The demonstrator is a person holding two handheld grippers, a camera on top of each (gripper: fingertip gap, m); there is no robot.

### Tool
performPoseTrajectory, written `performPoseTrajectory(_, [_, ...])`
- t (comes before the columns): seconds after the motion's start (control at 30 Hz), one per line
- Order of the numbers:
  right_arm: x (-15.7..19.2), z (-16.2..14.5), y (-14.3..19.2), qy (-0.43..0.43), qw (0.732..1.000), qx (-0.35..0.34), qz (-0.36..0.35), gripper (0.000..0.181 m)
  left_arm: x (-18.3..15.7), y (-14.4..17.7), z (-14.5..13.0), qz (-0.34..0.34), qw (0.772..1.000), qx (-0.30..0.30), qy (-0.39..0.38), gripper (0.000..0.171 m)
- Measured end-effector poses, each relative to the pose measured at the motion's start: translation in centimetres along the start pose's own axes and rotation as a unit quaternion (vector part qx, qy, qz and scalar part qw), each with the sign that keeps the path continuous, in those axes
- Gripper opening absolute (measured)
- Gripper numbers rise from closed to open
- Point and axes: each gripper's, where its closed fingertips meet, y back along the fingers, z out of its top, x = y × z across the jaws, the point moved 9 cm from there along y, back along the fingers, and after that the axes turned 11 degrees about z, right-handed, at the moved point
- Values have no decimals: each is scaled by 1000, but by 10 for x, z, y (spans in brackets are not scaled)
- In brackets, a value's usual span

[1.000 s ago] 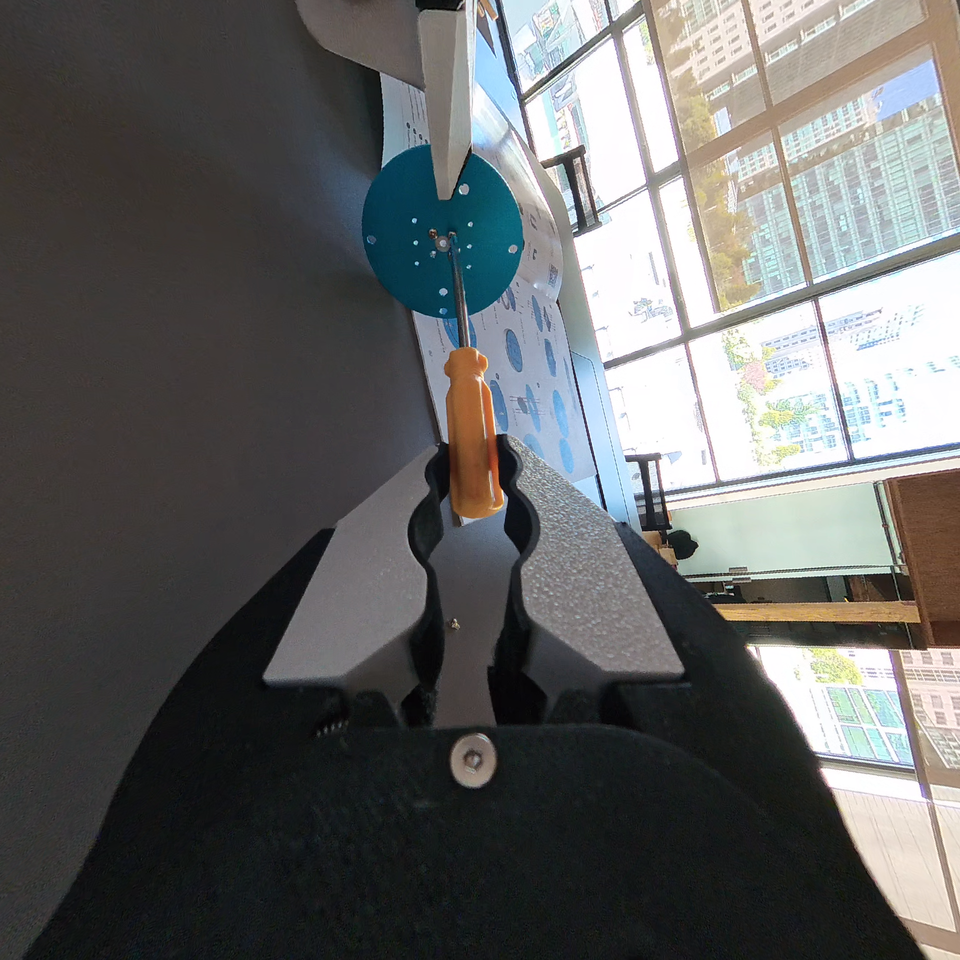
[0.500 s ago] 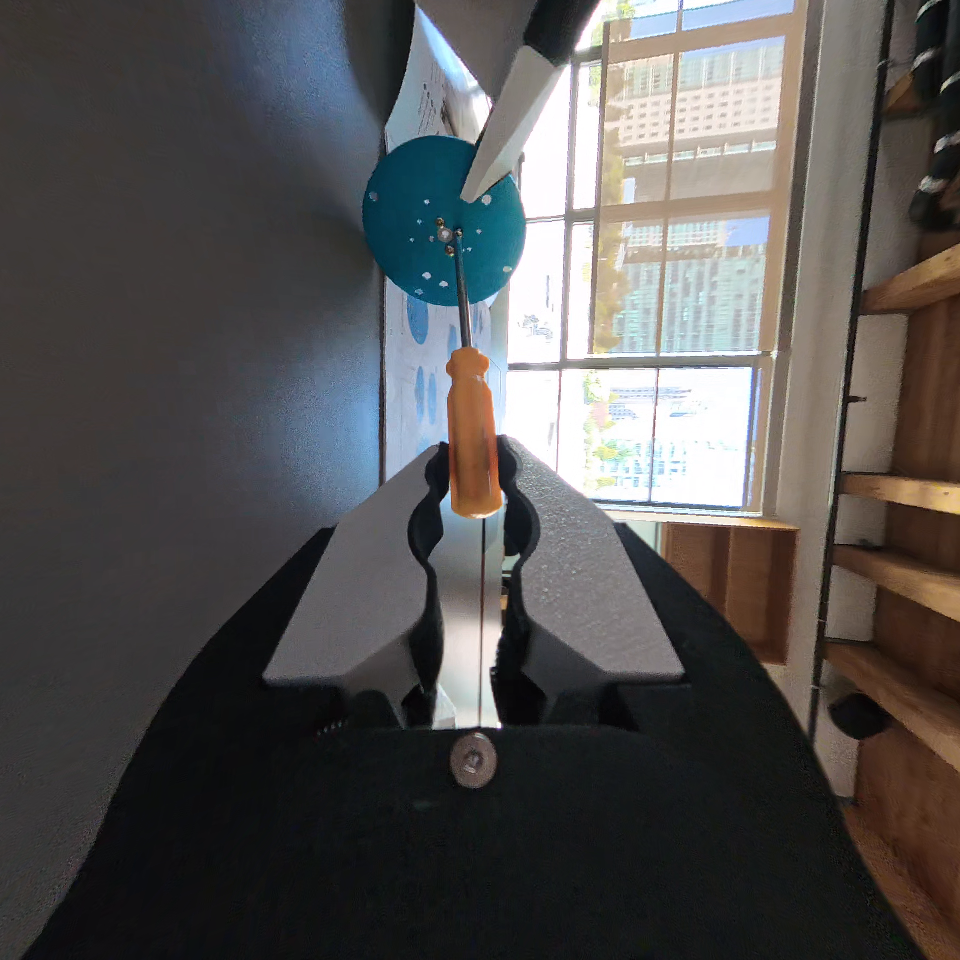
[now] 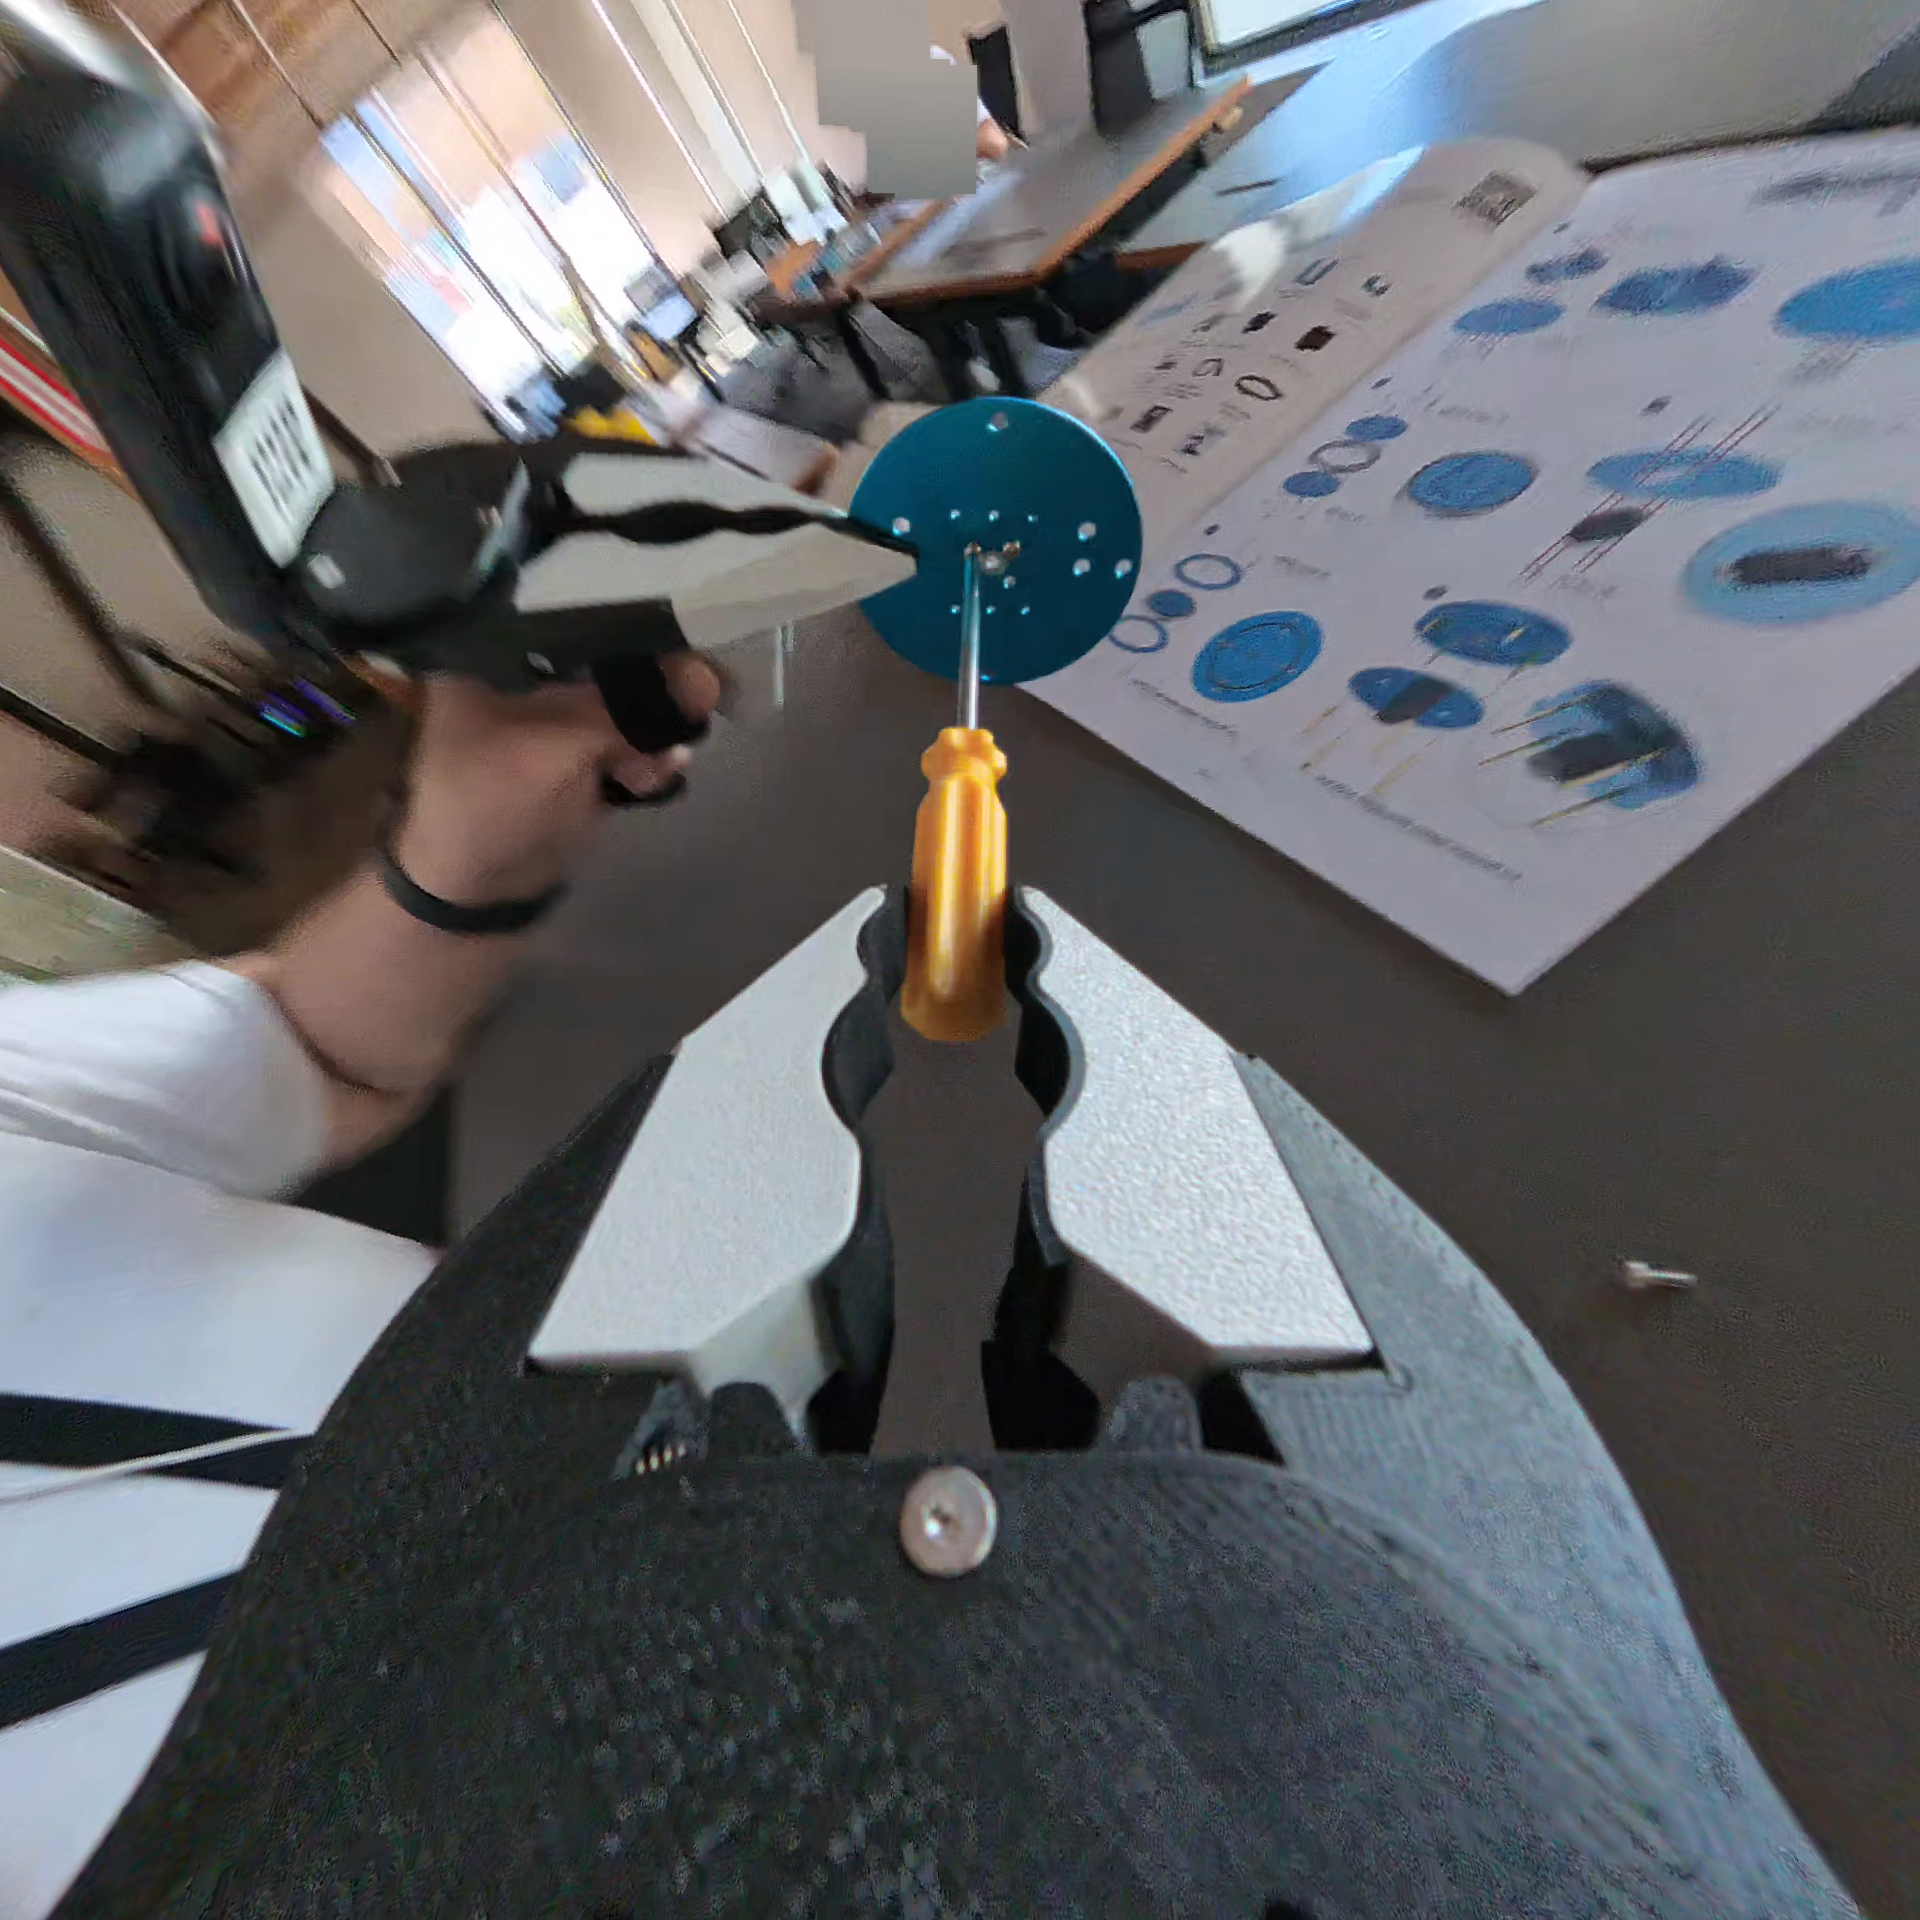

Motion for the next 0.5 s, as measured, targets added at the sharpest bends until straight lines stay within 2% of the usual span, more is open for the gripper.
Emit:
performPoseTrajectory(0.07, [-5,1,4,-99,991,-57,73,17,1,8,8,11,999,-45,-5,0])
performPoseTrajectory(0.13, [-8,0,4,-199,963,-100,152,17,1,19,16,25,994,-102,-26,0])
performPoseTrajectory(0.23, [-6,-5,0,-338,888,-148,273,17,-4,34,24,59,979,-185,-70,0])
performPoseTrajectory(0.3, [-1,-9,-3,-414,826,-168,345,17,-7,42,28,76,965,-231,-94,0])
performPoseTrajectory(0.37, [1,-14,-5,-463,780,-174,383,17,-8,50,30,76,957,-262,-103,0])
performPoseTrajectory(0.43, [6,-14,-6,-468,773,-168,395,17,-6,51,31,69,958,-263,-90,0])
performPoseTrajectory(0.5, [9,-11,-4,-432,805,-157,375,17,0,49,32,71,964,-248,-62,0])
